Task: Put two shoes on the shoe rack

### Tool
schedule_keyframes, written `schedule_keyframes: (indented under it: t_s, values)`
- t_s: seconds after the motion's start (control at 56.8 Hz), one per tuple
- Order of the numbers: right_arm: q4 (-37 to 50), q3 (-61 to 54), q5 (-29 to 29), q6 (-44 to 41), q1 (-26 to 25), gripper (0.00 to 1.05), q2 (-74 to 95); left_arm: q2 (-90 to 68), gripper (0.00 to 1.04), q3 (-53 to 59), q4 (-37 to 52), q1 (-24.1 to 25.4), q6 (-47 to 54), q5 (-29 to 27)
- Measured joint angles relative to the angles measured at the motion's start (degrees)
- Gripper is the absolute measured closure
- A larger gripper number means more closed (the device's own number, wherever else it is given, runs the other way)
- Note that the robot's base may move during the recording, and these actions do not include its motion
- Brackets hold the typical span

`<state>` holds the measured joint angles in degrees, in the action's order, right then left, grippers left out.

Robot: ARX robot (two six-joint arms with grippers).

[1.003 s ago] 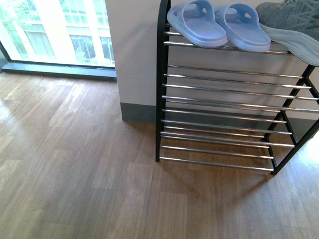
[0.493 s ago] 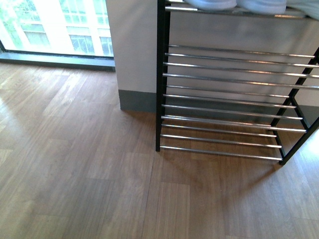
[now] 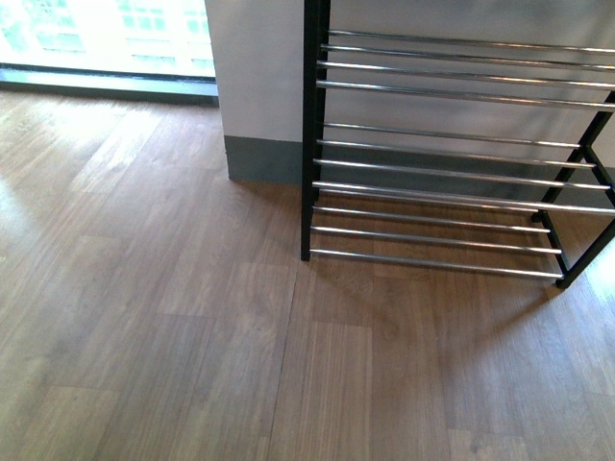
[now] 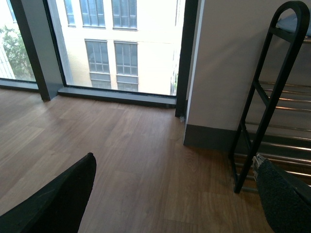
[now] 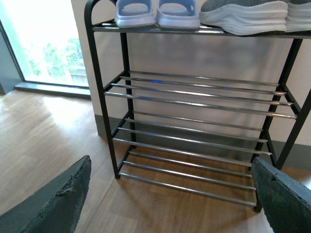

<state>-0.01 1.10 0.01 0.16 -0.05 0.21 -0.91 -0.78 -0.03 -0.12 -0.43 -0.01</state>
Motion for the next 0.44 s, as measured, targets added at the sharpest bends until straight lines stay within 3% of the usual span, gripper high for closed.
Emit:
schedule_keyframes:
  t_s: [0.44]
  values:
    - [0.0, 0.0, 0.0, 0.0, 0.0, 0.09, 0.0, 0.0, 0.09, 0.0, 0.0, 0.0, 0.0, 0.0]
